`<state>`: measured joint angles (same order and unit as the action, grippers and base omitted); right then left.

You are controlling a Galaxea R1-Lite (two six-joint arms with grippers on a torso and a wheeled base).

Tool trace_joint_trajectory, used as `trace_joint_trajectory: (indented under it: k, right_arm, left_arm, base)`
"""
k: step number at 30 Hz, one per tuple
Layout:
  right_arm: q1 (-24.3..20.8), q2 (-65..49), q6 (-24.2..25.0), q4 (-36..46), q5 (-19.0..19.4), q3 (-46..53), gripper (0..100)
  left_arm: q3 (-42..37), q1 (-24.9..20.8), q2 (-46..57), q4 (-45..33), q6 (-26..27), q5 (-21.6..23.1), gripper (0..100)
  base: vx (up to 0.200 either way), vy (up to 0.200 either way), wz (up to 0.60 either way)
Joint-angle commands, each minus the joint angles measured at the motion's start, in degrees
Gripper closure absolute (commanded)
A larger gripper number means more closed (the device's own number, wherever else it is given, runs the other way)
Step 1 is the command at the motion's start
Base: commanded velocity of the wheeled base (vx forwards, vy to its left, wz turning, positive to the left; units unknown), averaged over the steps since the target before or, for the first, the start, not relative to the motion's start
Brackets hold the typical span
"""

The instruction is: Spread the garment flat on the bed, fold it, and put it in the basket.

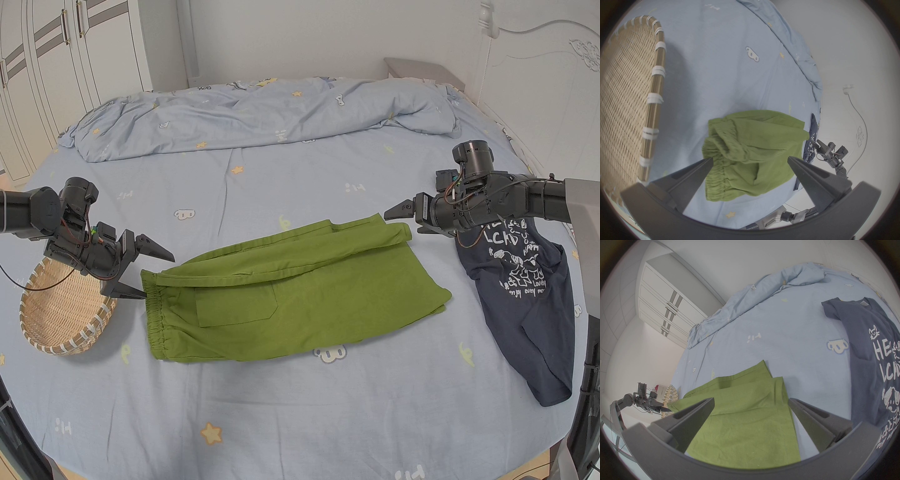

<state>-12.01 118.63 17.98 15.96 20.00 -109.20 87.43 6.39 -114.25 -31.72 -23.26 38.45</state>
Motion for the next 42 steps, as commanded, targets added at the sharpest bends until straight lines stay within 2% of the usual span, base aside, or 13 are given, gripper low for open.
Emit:
trace_joint_trajectory:
  k: [1,8,10,16,21,26,34,36,38,39,40,41,42]
  right_arm:
    - [0.4,-0.2,0.0,0.0,0.0,0.8,0]
    - [0.4,-0.4,0.2,0.0,-0.1,1.3,0]
    - [0.4,-1.2,0.3,0.0,-0.1,1.4,0]
    - [0.7,-2.8,0.3,0.2,0.0,1.5,0]
    - [1.3,-4.5,0.0,0.0,0.0,3.3,0]
    - [1.7,-5.1,-0.1,0.0,0.0,4.5,0]
    - [3.0,-5.2,0.3,0.0,0.7,6.2,0]
    - [4.4,-6.2,0.7,0.2,2.1,6.8,0]
    - [6.7,-9.0,2.1,0.3,8.8,10.0,0]
    - [7.2,-9.9,2.5,0.3,10.5,10.9,0]
    - [7.2,-9.9,2.5,0.3,10.5,10.9,0]
    - [8.1,-11.4,2.6,0.2,13.1,13.1,0]
    - [8.5,-11.8,2.6,0.1,13.9,13.8,0]
  left_arm:
    - [-0.5,-2.3,3.4,0.0,-2.0,0.2,0]
    - [2.5,-6.0,-1.8,2.6,-3.8,0.8,0]
    - [6.9,-6.2,-7.1,5.5,-7.9,0.3,0]
    - [13.6,-3.1,-12.4,7.7,-11.5,0.3,0]
    - [19.4,-1.3,-16.4,13.2,-19.1,-0.3,0]
    - [20.4,-1.3,-18.3,14.6,-20.2,-1.6,0]
    - [16.2,-2.4,-12.8,13.9,-18.9,-0.9,0]
    - [11.4,-2.3,-6.7,14.0,-17.2,-0.1,0]
    - [2.2,-1.3,1.7,14.6,-12.9,2.8,0]
    - [0.1,-0.9,3.2,14.7,-11.6,3.5,0]
    - [0.1,-0.9,3.2,14.7,-11.6,3.5,0]
    - [-3.5,0.0,5.4,14.8,-9.1,4.7,0]
    - [-4.9,0.3,6.0,14.8,-8.0,5.1,0]
  base:
    - [0.000,0.000,0.00]
    - [0.000,0.000,0.00]
    - [0.000,0.000,0.00]
    - [0.000,0.000,0.00]
    - [0.000,0.000,0.00]
    - [0.000,0.000,0.00]
    - [0.000,0.000,0.00]
    - [0.000,0.000,0.00]
    - [0.000,0.000,0.00]
    - [0.000,0.000,0.00]
    - [0.000,0.000,0.00]
    - [0.000,0.000,0.00]
    - [0.000,0.000,0.00]
